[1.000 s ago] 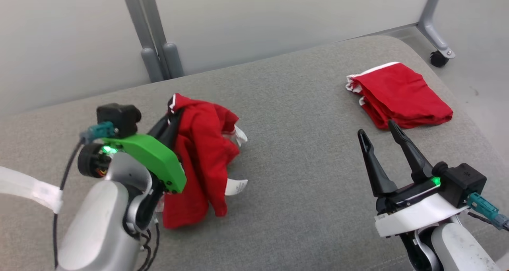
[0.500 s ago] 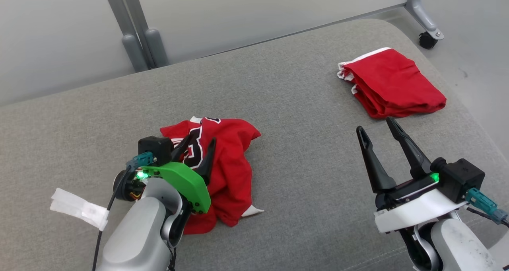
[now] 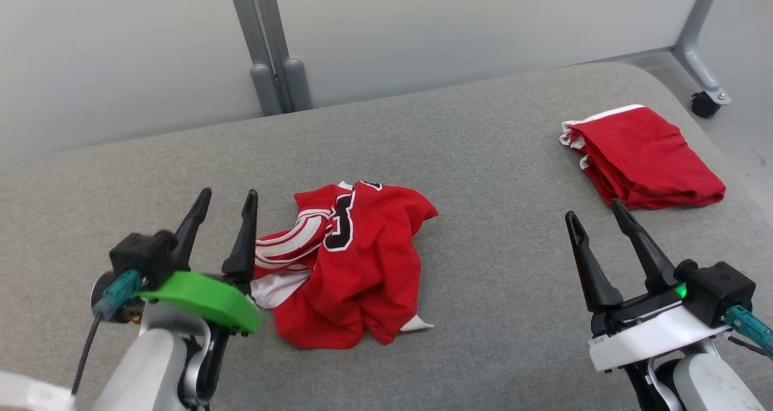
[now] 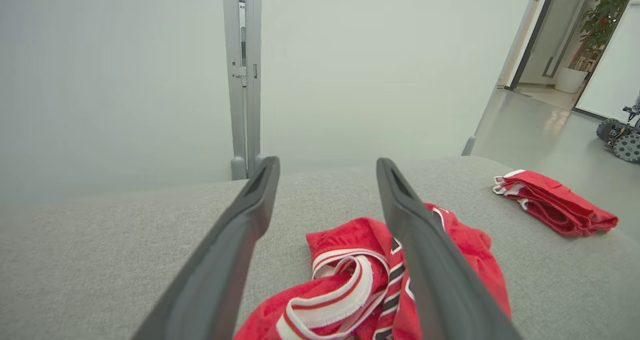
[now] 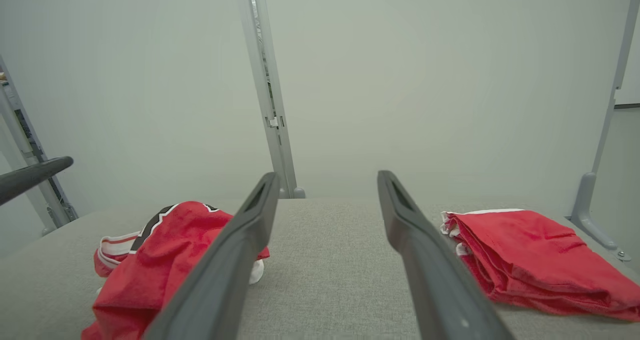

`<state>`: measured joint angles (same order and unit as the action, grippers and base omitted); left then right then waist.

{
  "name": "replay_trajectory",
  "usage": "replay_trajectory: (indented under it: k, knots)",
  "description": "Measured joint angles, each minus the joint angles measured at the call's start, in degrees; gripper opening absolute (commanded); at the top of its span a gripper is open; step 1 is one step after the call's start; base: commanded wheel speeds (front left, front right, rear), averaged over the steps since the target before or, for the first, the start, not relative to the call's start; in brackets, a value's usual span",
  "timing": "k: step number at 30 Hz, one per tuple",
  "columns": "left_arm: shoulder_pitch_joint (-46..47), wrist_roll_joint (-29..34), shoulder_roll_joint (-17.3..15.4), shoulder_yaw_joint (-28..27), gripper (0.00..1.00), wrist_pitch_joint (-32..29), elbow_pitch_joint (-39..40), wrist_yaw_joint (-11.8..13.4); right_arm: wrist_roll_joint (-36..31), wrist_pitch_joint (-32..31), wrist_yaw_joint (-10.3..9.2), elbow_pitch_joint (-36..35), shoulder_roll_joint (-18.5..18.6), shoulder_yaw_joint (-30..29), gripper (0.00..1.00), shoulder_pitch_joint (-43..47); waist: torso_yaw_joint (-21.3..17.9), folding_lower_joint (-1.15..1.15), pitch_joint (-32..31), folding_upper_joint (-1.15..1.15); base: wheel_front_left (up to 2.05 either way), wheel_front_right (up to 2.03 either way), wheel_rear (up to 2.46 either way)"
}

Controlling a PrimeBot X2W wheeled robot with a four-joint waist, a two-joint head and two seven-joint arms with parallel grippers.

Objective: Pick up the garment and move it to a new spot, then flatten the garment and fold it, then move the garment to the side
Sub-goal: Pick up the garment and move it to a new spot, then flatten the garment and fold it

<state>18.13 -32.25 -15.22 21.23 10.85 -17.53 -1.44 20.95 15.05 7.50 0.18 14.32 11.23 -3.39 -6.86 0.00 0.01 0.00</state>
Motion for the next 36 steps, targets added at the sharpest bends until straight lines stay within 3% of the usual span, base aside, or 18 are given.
replay_trajectory:
  k: [4,11,16,32,36]
  knots:
    - [-5.9,1.4,-1.8,-1.8,1.0,2.3,6.7,3.3,-0.1,0.0,0.0,-0.1,-0.6,-1.4,1.0,1.6,1.3,0.0,-0.8,0.0,0.0,0.0,0.0]
    - [-15.4,6.3,-1.8,-4.8,1.0,4.0,14.2,8.1,-0.3,0.0,0.0,-1.0,-1.5,-3.9,1.0,4.4,2.2,0.0,-1.6,0.0,0.0,0.0,0.0]
    - [-19.8,8.0,-0.5,-6.3,1.0,4.2,16.9,7.9,-0.4,0.0,0.0,-1.1,-2.1,-5.3,1.0,5.3,2.2,0.0,-1.1,0.0,0.0,0.0,0.0]
    - [-19.9,10.8,1.7,-8.3,1.0,4.2,17.2,5.6,-0.6,0.0,0.0,-0.6,-1.8,-4.8,1.0,5.1,2.6,0.0,-0.5,0.0,0.0,0.0,0.0]
    - [-19.9,11.2,2.1,-8.7,1.0,4.2,17.1,5.4,3.4,-0.5,0.0,1.1,-2.2,-2.8,1.0,5.1,3.2,0.0,-0.5,0.0,0.0,0.0,0.0]
